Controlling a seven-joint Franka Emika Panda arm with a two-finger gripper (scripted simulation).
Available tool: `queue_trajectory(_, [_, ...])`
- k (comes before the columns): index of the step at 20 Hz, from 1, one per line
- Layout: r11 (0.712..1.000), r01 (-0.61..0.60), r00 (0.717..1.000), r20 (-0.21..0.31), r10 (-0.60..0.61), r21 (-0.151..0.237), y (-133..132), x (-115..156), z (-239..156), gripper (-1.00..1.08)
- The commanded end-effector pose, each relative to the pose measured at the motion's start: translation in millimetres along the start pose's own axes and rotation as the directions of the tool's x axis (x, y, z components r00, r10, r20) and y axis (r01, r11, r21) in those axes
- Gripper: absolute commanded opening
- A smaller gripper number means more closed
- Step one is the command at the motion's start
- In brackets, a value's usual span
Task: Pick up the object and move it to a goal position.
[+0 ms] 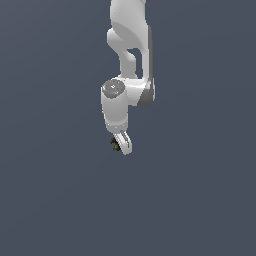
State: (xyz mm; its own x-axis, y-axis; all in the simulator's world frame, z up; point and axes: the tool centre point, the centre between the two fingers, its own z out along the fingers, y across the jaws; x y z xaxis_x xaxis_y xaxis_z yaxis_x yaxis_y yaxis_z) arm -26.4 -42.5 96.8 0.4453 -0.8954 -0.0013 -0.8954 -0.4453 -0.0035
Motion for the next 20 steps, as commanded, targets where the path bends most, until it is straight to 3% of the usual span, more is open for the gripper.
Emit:
queue_trajectory(1, [1.0,0.0,1.0,0.0,0.0,0.001,18.1,1.6,-13.5,-1.0])
queue_trajectory(11, [1.0,-0.001,1.0,0.001,0.001,-0.002,71.5,7.3,-53.1,-1.0])
queue_trajectory(20, [1.0,-0.001,1.0,-0.001,0.001,-0.003,86.7,10.1,-65.8,-1.0])
